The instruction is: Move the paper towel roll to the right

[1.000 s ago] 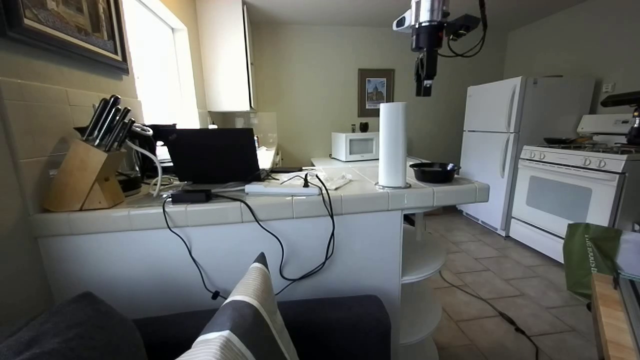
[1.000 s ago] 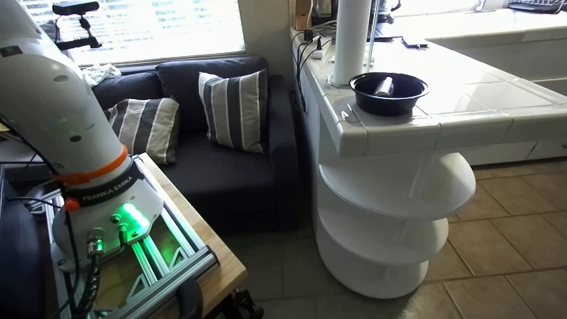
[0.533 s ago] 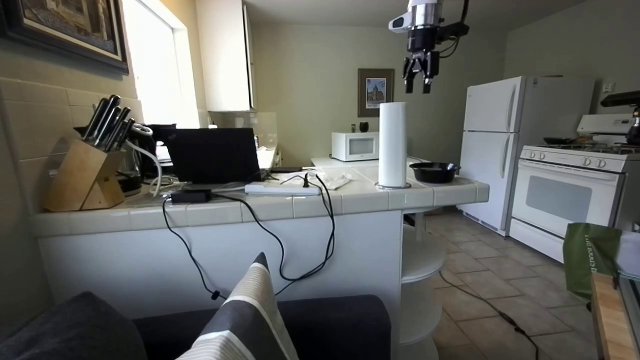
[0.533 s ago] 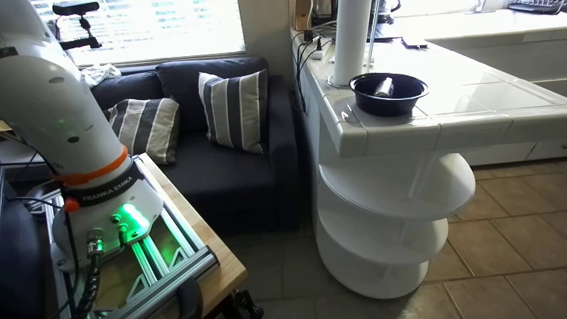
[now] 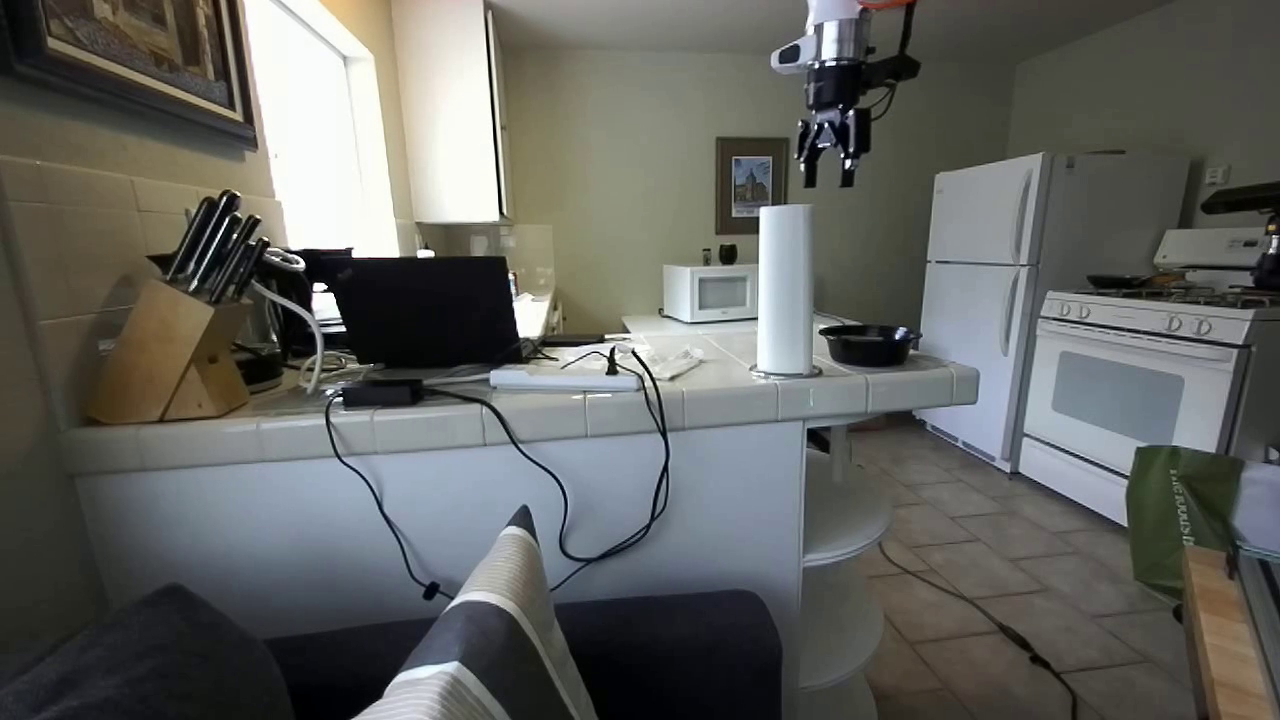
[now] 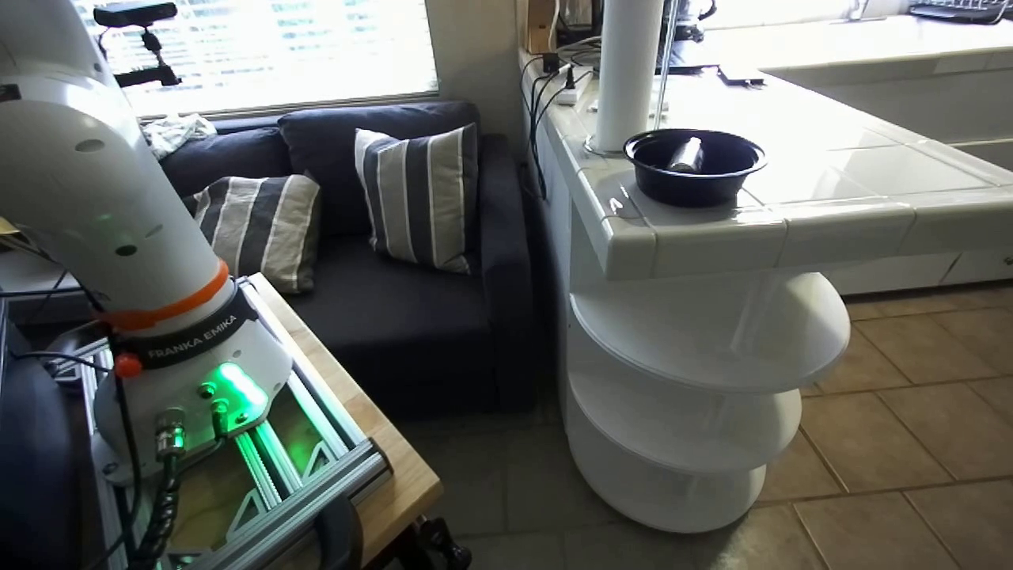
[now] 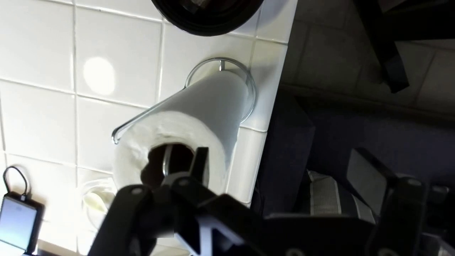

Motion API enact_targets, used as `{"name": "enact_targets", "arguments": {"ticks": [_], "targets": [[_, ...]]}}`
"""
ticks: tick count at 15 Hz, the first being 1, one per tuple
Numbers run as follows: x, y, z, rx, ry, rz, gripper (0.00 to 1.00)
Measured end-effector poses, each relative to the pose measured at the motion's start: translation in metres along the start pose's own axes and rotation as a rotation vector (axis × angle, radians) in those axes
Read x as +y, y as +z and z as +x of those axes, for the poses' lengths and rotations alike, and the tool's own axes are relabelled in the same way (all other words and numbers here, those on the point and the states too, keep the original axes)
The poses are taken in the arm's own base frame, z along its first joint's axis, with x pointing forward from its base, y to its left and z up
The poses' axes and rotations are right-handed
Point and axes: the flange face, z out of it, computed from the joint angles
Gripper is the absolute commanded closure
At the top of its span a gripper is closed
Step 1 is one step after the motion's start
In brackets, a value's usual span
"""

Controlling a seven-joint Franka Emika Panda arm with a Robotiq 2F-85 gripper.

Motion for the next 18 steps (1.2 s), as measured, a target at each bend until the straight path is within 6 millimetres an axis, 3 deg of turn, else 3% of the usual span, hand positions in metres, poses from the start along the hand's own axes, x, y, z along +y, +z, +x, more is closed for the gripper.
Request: {"name": "enact_targets", "arguments": {"ticks": [12, 18], "targets": [[0.001, 0.000, 0.000, -0.002, 0.000, -0.001, 0.00], [0.015, 0.001, -0.003, 0.001, 0.015, -0.017, 0.00]]}}
